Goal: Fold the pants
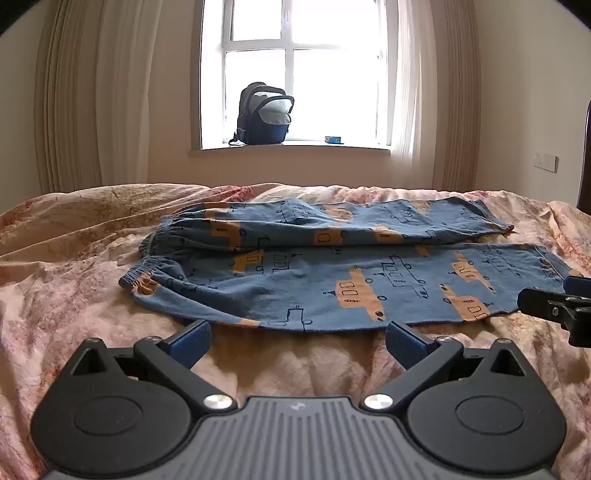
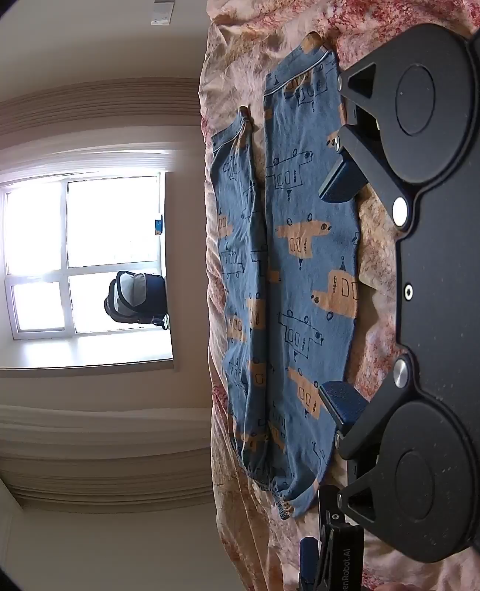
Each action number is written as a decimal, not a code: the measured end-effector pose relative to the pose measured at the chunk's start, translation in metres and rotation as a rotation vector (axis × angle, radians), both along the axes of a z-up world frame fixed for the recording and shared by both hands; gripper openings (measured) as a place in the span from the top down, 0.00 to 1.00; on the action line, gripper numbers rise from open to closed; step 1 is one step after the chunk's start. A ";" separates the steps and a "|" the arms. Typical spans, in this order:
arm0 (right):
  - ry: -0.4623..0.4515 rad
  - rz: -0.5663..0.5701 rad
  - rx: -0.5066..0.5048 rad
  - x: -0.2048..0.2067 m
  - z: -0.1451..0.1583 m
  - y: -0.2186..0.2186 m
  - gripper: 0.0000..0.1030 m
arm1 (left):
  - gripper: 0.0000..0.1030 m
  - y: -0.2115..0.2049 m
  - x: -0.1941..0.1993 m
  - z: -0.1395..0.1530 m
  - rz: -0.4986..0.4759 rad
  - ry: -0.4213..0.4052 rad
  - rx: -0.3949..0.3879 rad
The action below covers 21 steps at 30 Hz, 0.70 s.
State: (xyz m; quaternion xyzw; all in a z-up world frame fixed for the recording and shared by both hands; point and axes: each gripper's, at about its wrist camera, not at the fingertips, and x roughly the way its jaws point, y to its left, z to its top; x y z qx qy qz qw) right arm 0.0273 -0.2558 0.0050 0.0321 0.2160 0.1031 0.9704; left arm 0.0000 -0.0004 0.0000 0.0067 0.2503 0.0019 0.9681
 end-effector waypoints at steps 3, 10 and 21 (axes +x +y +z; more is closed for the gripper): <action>-0.003 0.001 0.000 0.000 0.000 0.000 0.00 | 0.00 -0.002 0.000 0.000 0.002 -0.004 0.005; -0.005 0.000 0.001 -0.001 0.001 -0.001 0.00 | 0.00 0.000 -0.001 -0.001 0.000 -0.005 0.003; -0.003 0.001 0.002 0.000 -0.001 0.000 0.00 | 0.00 -0.001 -0.001 0.000 -0.002 -0.004 0.007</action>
